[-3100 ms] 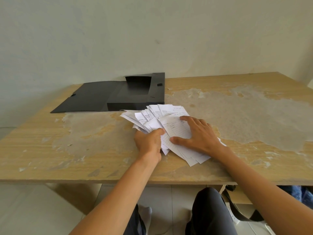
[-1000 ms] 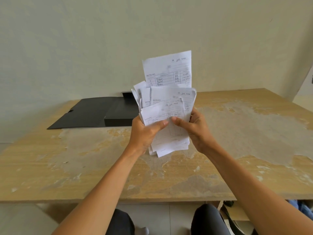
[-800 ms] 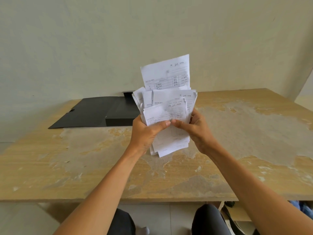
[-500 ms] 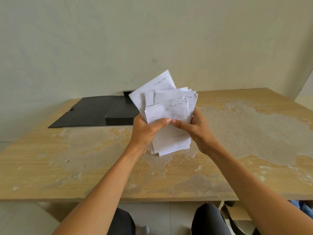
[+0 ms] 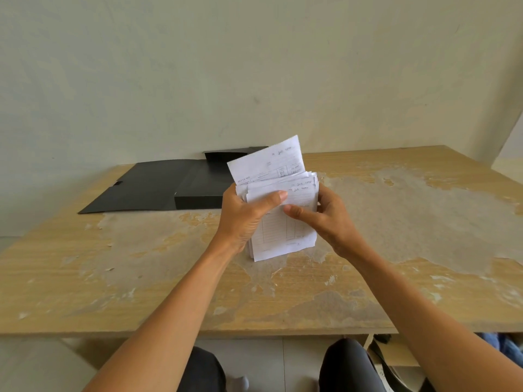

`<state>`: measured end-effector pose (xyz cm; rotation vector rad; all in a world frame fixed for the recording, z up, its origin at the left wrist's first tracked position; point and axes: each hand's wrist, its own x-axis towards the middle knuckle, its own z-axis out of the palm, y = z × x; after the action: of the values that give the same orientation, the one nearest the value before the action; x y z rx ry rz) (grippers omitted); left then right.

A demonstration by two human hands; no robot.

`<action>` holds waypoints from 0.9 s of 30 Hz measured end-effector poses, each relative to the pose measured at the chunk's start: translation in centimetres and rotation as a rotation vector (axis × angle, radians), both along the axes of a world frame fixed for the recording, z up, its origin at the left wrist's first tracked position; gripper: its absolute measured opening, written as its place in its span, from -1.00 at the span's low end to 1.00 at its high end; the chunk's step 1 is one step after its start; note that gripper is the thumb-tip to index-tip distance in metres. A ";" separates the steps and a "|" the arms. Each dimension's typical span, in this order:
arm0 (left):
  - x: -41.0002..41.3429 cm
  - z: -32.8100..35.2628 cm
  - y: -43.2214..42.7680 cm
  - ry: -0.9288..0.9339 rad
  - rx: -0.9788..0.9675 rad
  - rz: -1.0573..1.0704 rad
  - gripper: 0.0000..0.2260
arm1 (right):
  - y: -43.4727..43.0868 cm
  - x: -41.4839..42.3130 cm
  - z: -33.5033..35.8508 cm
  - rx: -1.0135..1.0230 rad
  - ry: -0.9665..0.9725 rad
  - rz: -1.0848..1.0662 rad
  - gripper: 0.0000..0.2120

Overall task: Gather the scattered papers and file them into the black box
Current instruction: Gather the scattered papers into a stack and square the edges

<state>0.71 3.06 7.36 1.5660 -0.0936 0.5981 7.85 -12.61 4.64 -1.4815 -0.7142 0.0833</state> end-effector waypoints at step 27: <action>0.1 -0.7 0.4 0.027 0.045 0.098 -0.58 | 0.8 0.1 -0.8 0.082 0.243 0.117 -0.33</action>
<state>0.81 3.44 6.62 1.6286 -0.0098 0.6546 7.98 -11.84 3.83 -1.3239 -0.5988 0.3150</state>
